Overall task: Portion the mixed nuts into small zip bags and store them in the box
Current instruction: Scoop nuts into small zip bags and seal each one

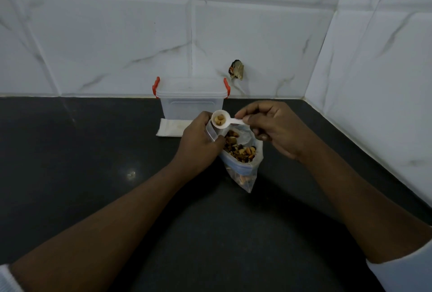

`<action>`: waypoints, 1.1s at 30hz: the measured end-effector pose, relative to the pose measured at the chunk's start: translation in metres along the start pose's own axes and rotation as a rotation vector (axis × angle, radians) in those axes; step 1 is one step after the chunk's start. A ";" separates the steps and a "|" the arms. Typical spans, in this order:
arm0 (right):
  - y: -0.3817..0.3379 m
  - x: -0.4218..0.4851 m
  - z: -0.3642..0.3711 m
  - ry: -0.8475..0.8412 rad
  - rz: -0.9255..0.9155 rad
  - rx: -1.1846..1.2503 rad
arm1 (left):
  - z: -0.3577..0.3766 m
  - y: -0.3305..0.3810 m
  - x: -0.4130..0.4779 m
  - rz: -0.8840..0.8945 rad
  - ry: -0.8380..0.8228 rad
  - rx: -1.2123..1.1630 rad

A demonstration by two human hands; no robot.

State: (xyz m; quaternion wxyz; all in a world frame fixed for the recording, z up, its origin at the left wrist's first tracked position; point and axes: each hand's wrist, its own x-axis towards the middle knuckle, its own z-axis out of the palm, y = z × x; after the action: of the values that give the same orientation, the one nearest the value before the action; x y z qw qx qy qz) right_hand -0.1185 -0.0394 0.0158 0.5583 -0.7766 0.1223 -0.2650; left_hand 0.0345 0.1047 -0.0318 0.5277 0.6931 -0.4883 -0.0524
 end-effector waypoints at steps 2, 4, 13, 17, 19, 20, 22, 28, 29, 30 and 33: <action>-0.001 -0.002 0.002 -0.038 -0.071 -0.187 | 0.001 -0.002 0.001 -0.010 0.007 -0.023; -0.003 -0.003 0.001 -0.067 -0.131 -0.328 | 0.001 -0.003 0.000 -0.019 0.008 -0.024; -0.002 -0.001 -0.014 0.072 -0.173 -0.416 | -0.001 0.002 0.000 -0.019 0.007 -0.009; 0.006 -0.001 -0.018 -0.024 -0.142 -0.779 | -0.001 0.003 -0.001 -0.011 0.007 -0.001; 0.013 0.002 -0.013 -0.116 -0.113 -0.890 | -0.001 0.003 0.000 -0.019 0.009 -0.005; 0.016 0.003 -0.011 -0.147 -0.097 -0.948 | -0.001 0.003 0.000 -0.022 0.011 -0.005; 0.014 0.006 -0.010 -0.144 -0.063 -0.995 | 0.000 0.003 0.000 -0.016 0.018 0.004; 0.008 0.001 -0.014 -0.040 -0.080 -0.892 | -0.001 0.004 0.000 -0.007 0.009 0.015; 0.011 0.001 -0.013 -0.077 -0.068 -0.913 | -0.001 0.004 0.000 -0.006 0.008 0.018; 0.013 0.002 -0.011 -0.105 -0.057 -0.937 | 0.000 0.003 0.000 -0.004 0.010 0.020; 0.009 0.003 -0.013 -0.083 -0.033 -0.941 | 0.000 0.003 0.000 -0.003 0.006 0.033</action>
State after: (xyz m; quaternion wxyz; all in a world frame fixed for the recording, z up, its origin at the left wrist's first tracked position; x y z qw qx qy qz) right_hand -0.1222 -0.0537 0.0115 0.1459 -0.9570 0.1944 -0.1584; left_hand 0.0327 0.1047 -0.0292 0.5178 0.7025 -0.4863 -0.0430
